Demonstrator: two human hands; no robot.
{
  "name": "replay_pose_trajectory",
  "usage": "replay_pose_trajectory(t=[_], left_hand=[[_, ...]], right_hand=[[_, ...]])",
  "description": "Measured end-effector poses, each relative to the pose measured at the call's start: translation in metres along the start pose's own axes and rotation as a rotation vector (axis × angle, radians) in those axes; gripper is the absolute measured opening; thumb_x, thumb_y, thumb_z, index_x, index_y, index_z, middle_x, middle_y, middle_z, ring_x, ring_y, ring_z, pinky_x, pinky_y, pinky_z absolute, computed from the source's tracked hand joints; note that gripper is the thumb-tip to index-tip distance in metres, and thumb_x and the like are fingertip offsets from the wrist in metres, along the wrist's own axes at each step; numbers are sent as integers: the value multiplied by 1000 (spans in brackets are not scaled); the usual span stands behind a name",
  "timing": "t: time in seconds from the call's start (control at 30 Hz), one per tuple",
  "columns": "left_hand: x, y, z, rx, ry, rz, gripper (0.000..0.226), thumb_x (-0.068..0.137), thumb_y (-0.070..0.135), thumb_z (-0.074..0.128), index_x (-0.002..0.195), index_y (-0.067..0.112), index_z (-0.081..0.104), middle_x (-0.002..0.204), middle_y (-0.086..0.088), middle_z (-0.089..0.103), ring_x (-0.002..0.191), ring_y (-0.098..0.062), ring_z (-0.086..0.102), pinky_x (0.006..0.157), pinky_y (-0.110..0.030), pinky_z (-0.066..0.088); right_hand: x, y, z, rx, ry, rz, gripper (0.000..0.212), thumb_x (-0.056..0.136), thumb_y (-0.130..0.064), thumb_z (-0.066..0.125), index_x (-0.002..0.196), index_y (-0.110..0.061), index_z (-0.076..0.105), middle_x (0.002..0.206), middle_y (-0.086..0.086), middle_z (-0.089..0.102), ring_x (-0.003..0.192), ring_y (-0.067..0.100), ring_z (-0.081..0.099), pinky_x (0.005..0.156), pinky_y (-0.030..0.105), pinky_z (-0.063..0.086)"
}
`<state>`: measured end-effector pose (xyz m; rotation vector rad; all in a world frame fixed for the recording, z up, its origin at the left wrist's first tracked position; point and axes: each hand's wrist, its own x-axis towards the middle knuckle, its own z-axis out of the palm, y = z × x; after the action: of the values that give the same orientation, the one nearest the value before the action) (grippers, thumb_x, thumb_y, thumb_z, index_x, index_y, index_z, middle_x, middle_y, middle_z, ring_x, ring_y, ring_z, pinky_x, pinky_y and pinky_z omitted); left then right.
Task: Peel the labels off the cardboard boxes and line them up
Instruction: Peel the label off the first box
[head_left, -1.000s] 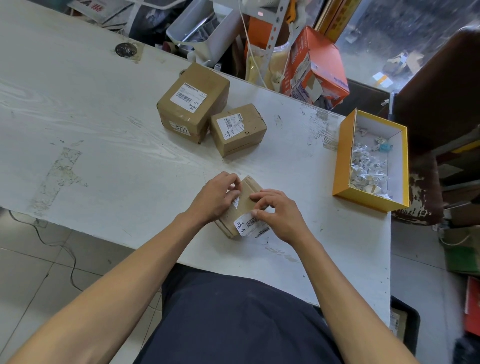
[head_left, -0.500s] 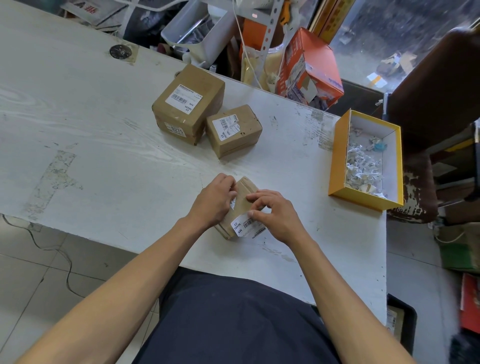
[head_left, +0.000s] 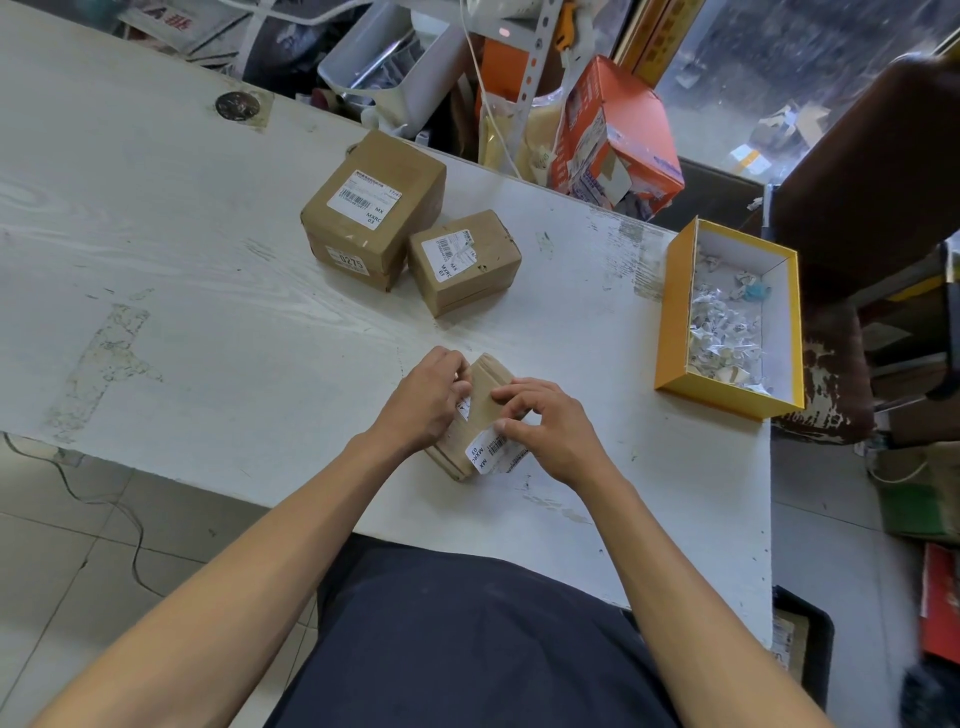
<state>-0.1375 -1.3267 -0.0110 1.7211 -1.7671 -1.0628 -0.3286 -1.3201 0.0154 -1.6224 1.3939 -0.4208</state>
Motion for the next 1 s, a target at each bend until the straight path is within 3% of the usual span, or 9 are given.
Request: replay_pose_trajectory(t=[0.23, 1.0], left_hand=[[-1, 1, 0, -14, -5, -4, 13, 94, 8, 52, 84, 16, 51, 101, 1, 52, 93, -22, 54, 86, -42, 46], [1, -1, -3, -78, -39, -29, 18, 96, 10, 51, 82, 21, 49, 101, 3, 51, 94, -16, 51, 79, -28, 37]], right_hand=[[0, 1, 0, -3, 1, -8, 9, 78, -12, 74, 72, -19, 70, 106, -24, 66, 119, -3, 45, 94, 9, 30], [1, 4, 0, 7, -7, 4, 5, 78, -12, 74, 75, -15, 72, 108, -24, 67, 120, -5, 45, 93, 7, 29]])
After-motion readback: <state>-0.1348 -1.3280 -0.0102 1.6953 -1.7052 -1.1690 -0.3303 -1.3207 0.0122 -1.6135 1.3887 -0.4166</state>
